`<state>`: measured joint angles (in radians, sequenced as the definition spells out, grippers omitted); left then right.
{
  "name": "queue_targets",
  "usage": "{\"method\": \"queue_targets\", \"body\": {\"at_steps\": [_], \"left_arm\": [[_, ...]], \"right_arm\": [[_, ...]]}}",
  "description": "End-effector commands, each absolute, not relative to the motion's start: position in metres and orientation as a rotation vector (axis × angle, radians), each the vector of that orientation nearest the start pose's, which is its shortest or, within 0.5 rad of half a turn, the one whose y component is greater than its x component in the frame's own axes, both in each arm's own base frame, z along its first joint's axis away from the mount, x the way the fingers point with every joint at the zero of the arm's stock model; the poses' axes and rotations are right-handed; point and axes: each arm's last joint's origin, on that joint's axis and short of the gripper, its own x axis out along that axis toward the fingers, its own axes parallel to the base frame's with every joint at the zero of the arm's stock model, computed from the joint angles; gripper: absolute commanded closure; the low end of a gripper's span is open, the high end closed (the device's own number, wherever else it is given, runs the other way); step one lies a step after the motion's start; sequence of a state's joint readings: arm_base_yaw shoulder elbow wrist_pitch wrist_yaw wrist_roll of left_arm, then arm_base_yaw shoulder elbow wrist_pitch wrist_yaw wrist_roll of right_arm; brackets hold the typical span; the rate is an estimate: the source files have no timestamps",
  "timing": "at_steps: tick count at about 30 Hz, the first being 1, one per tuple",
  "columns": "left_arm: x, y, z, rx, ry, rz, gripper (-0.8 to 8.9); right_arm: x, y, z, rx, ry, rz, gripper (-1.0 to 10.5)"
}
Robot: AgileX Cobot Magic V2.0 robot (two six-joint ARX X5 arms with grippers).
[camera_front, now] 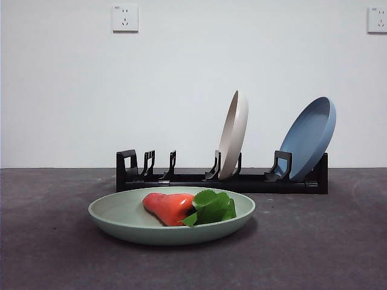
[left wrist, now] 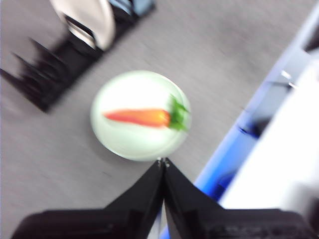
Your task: Take the green plate from the plate rack,put the plate on the table,take the carrot from the table,put the carrot in the plate
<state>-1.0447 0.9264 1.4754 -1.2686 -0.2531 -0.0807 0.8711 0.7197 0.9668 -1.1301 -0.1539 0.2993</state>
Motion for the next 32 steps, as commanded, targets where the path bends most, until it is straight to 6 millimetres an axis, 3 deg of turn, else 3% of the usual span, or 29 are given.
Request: {"method": "queue_targets", "body": {"at_steps": [1,6,10,14,23,32], "left_arm": [[0.070,-0.083,0.445,0.389,0.407,-0.681,8.16],[0.082,-0.062,0.464,0.243,0.019,-0.554,8.16],[0.087,-0.043,0.450,0.173,-0.189,-0.425,8.15],[0.090,-0.030,0.409,0.165,-0.254,-0.279,8.15],[0.096,-0.015,0.292,0.142,-0.111,-0.133,8.15],[0.100,-0.010,0.207,0.101,0.004,-0.082,8.15]], "right_arm": [[0.064,0.084,0.322,-0.067,0.983,0.814,9.5],[0.064,0.084,0.322,-0.067,0.983,0.814,9.5],[0.064,0.084,0.322,-0.067,0.983,0.814,9.5],[0.064,0.084,0.322,-0.067,0.983,0.814,9.5],[0.064,0.083,0.322,-0.067,0.982,0.814,9.5],[0.064,0.083,0.322,-0.067,0.983,0.814,9.5]]}}
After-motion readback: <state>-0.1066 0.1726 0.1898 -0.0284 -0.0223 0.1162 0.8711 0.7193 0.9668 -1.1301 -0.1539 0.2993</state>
